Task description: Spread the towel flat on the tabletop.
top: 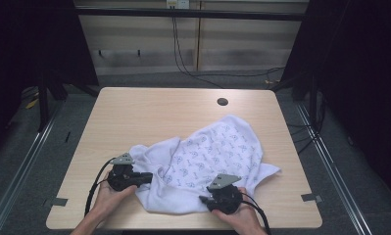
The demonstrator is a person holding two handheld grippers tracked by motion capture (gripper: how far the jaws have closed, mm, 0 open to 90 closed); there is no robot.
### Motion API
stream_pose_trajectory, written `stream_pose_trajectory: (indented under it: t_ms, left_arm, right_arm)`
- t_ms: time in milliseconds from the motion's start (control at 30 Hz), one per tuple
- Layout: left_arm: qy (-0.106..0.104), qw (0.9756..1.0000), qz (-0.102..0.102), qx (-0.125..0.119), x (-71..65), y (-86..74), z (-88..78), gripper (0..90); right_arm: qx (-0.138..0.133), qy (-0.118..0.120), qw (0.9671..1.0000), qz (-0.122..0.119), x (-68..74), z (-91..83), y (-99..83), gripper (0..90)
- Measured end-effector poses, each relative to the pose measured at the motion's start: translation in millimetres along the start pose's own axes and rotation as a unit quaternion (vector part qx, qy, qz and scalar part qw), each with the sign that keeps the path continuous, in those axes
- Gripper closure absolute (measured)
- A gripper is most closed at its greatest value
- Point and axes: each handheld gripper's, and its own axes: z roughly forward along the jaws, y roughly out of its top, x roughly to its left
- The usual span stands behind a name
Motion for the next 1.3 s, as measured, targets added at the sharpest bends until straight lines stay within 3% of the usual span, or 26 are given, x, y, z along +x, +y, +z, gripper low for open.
stream_pose_trajectory:
  t_ms: [33,133,233,367,467,567,667,733,833,867,933,967,1033,1067,1133,1200,1233,1300]
  left_arm:
    - [0.010,0.9998,0.016,0.000,-4.0,1.6,1.5,72.9]
    - [0.005,0.9996,0.026,0.004,-8.7,1.2,3.6,71.1]
    - [-0.004,0.9996,0.027,0.009,-12.4,0.8,4.6,70.4]
    - [-0.014,0.9990,0.037,0.019,-26.1,1.6,10.5,69.6]
    - [-0.015,0.9983,0.050,0.025,-38.1,2.5,16.1,68.3]
    - [-0.020,0.9983,0.047,0.027,-43.6,4.1,21.4,67.4]
    - [-0.028,0.9989,0.030,0.021,-49.4,5.4,28.5,67.1]
    - [-0.043,0.9982,0.033,0.027,-61.5,6.9,35.7,66.2]
    - [-0.054,0.9976,0.029,0.032,-66.9,8.7,34.8,63.0]
    - [-0.067,0.9967,0.036,0.029,-66.5,11.3,26.3,62.9]
    - [-0.068,0.9970,0.033,0.016,-64.0,12.3,19.3,61.8]
    - [-0.075,0.9970,0.020,-0.011,-52.8,13.6,2.4,61.7]
    - [-0.074,0.9969,0.021,-0.020,-46.8,13.9,-6.2,61.3]
    - [-0.048,0.9974,0.020,-0.051,-35.1,13.8,-23.9,61.5]
    - [-0.041,0.9970,0.011,-0.064,-27.8,13.9,-31.5,62.5]
    - [-0.010,0.9963,-0.005,-0.085,-15.0,13.5,-43.8,64.4]
    - [0.005,0.9960,-0.008,-0.088,-9.5,12.8,-47.4,67.4]
    - [0.031,0.9964,-0.009,-0.079,1.9,9.9,-48.6,68.2]
  right_arm:
    - [0.000,0.007,1.0000,0.001,-4.9,-0.2,-0.1,80.8]
    - [0.003,0.020,0.9997,0.015,-15.4,1.4,2.5,83.8]
    - [0.005,0.014,0.9997,0.017,-25.2,1.4,3.2,84.1]
    - [-0.011,0.007,0.9994,0.033,-54.2,4.8,3.0,84.3]
    - [-0.028,-0.001,0.9994,0.021,-74.5,16.3,10.5,84.3]
    - [-0.036,0.002,0.9991,0.022,-84.6,23.6,16.0,84.4]
    - [-0.042,0.005,0.9988,0.026,-98.6,34.5,25.5,84.4]
    - [-0.046,-0.002,0.9987,0.022,-106.6,43.5,34.0,84.1]
    - [-0.036,0.012,0.9988,0.031,-108.5,42.9,36.3,81.6]
    - [-0.027,0.020,0.9987,0.038,-107.6,39.7,35.5,78.9]
    - [-0.008,0.034,0.9991,0.026,-101.5,30.6,32.4,71.1]
    - [-0.004,0.040,0.9989,0.023,-97.6,24.7,30.4,66.7]
    - [-0.003,0.046,0.9987,0.023,-93.1,18.4,28.7,63.9]
    - [-0.011,0.052,0.9985,0.016,-82.8,4.2,27.3,59.9]
    - [-0.018,0.055,0.9982,0.012,-77.2,-2.0,28.3,59.7]
    - [-0.033,0.067,0.9972,0.008,-66.3,-14.0,31.4,59.2]
    - [-0.050,0.086,0.9950,0.006,-57.7,-18.4,35.9,58.7]
    - [-0.056,0.094,0.9940,0.007,-53.6,-16.9,39.4,58.0]
